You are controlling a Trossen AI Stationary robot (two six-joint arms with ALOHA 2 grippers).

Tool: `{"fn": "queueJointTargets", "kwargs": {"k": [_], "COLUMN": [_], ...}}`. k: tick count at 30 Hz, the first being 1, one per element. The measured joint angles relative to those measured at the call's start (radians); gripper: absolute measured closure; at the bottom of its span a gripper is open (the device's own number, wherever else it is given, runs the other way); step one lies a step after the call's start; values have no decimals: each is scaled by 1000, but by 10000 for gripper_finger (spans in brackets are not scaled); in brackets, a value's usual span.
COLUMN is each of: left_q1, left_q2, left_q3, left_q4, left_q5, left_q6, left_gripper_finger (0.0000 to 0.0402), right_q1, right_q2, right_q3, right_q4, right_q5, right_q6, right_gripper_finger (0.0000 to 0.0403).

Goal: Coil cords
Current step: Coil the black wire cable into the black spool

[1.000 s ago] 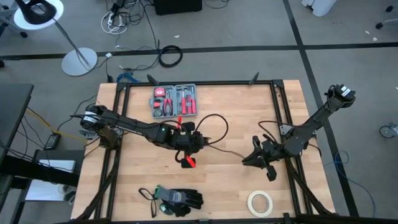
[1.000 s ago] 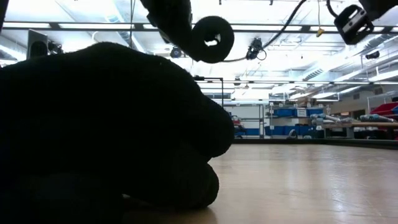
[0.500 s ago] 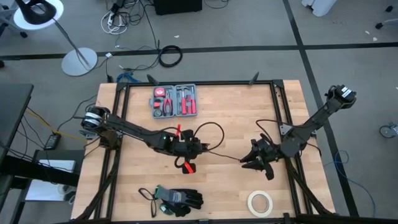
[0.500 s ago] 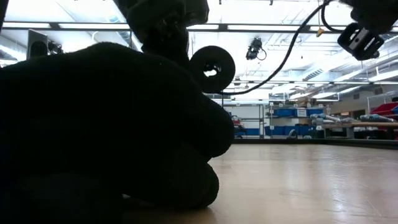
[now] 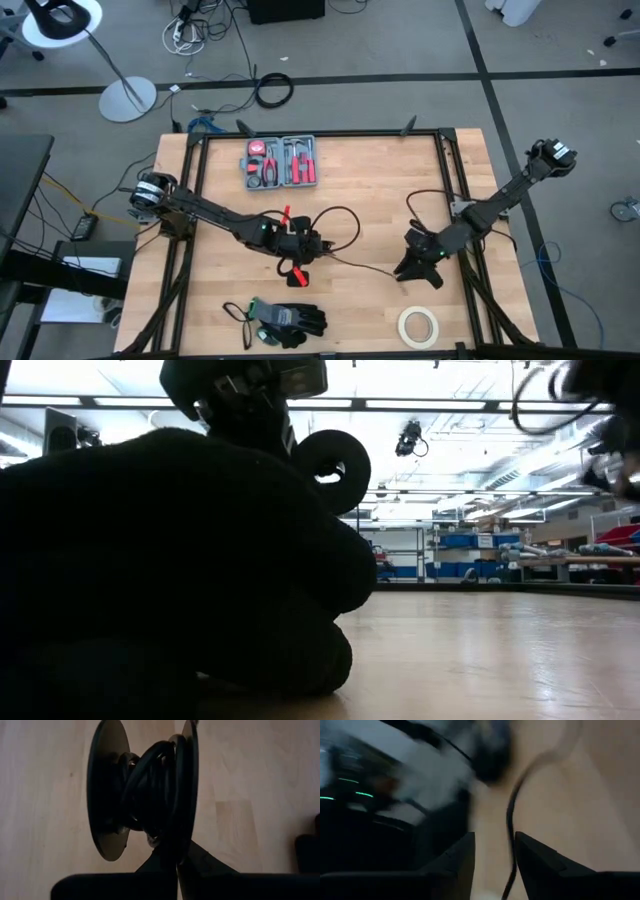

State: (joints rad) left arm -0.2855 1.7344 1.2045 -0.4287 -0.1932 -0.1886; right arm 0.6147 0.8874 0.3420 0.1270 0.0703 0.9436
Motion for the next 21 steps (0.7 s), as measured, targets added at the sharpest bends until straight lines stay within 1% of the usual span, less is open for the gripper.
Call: {"fn": "queueJointTargets", "kwargs": {"k": [2, 4, 6, 8, 9, 11, 15, 17, 18, 21], "left_q1": [-1, -3, -4, -4, -4, -4, -4, -4, -3, -3], "left_q2": [0, 0, 0, 0, 0, 0, 0, 0, 0, 0], "left_q3": [0, 0, 0, 0, 0, 1, 2, 3, 8, 22], "left_q4": [2, 17, 24, 29, 34, 54, 84, 106, 105, 109], "left_q5": [-1, -3, -3, 0, 5, 22, 54, 57, 57, 52], "left_q6": [0, 0, 0, 0, 2, 4, 4, 4, 3, 2], "left_gripper_finger": [402, 402, 402, 402, 402, 402, 402, 402, 402, 402], "right_q1": [-21, -47, -75, -107, -120, -144, -180, -197, -207, -246], "right_q2": [0, 1, 1, 1, 1, 2, 25, 53, 69, 130], "right_q3": [0, 0, 0, -1, -1, -1, 0, 0, 3, 52], "right_q4": [-146, -253, -311, -313, -285, -177, 108, 212, 240, 234], "right_q5": [12, 46, 88, 159, 193, 242, 254, 261, 266, 266], "right_q6": [66, 101, 102, 59, 12, -96, -336, -413, -435, -463], "right_gripper_finger": [263, 264, 264, 265, 265, 265, 265, 265, 265, 265]}}
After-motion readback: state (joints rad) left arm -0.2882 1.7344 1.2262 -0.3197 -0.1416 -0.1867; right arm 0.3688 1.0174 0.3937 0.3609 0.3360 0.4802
